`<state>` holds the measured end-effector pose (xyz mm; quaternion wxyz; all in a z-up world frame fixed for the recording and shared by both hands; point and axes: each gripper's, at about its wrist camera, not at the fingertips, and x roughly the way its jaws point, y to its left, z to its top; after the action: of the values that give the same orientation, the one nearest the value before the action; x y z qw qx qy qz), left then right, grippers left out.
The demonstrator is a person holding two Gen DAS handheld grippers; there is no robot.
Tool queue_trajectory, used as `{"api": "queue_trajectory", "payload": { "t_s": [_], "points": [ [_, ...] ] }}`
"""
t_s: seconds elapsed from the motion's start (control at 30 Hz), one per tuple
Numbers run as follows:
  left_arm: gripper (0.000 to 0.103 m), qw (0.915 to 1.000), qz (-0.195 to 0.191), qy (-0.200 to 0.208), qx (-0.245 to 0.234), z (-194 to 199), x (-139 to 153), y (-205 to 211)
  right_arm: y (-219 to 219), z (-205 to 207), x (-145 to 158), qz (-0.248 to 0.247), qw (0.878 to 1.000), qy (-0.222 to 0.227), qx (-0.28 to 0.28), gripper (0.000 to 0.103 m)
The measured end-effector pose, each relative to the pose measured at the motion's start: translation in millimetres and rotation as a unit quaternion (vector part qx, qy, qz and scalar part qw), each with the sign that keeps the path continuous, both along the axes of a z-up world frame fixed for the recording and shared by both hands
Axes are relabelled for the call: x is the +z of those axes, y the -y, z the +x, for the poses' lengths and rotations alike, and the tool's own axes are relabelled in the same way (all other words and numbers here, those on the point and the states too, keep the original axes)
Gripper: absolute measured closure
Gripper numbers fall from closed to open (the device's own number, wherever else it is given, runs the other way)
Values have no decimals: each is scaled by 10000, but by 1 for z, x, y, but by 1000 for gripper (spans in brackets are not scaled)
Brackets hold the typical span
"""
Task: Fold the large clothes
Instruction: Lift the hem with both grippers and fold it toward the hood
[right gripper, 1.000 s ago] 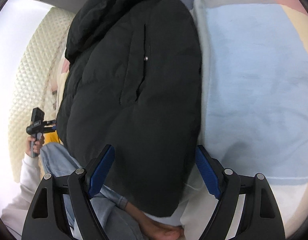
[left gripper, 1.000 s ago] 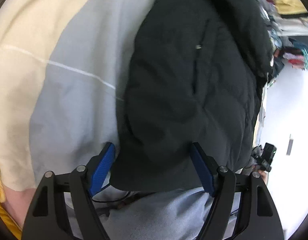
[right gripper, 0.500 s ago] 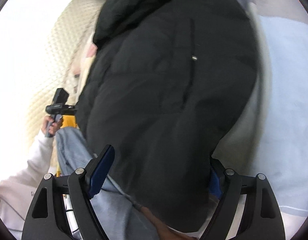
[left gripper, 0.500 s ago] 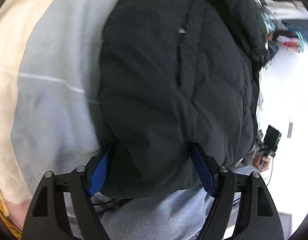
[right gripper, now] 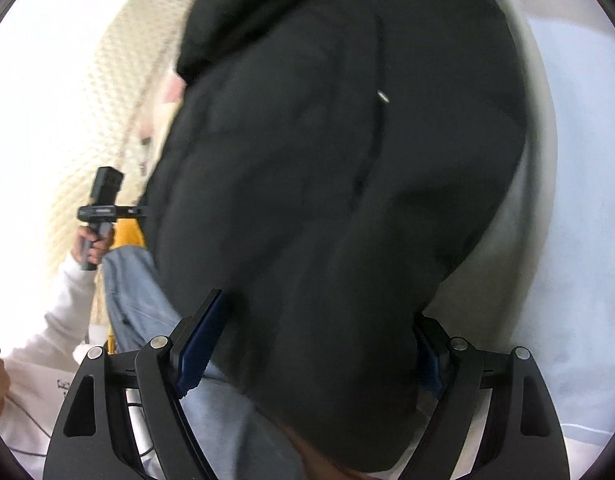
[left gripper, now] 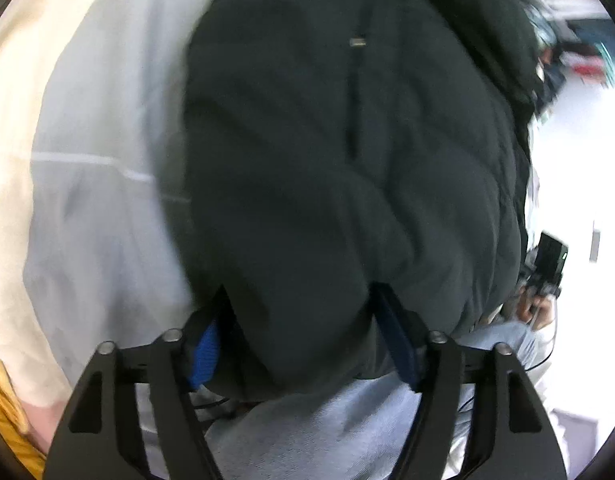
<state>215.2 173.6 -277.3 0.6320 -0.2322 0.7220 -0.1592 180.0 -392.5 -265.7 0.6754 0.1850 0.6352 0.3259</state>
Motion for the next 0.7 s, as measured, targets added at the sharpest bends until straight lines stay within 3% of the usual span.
{"api": "queue_trajectory", "payload": {
  "t_s": [0.17,0.27,0.37,0.43,0.5,0.63,0.7],
  "points": [
    [26,9995,-141,-272,-36,6,-15,1,2,4,-6,104,9998,-161,18,20],
    [26,9987,-162,-114,-474,10,-11,12,-7,4,7,248,9994,4,257,20],
    [27,9984,-180,132,-517,20,-7,28,-13,5,23,433,9978,274,424,20],
    [35,9984,-89,181,-534,24,-10,33,-15,5,22,307,9981,278,446,23],
    [48,9982,28,244,-546,25,-9,37,-11,5,19,134,9989,205,410,31],
    [69,9979,90,472,-432,19,6,34,-1,1,33,-76,9987,435,269,79],
    [82,9975,133,572,-384,16,16,39,0,-4,50,-152,9972,694,232,89]
  ]
}}
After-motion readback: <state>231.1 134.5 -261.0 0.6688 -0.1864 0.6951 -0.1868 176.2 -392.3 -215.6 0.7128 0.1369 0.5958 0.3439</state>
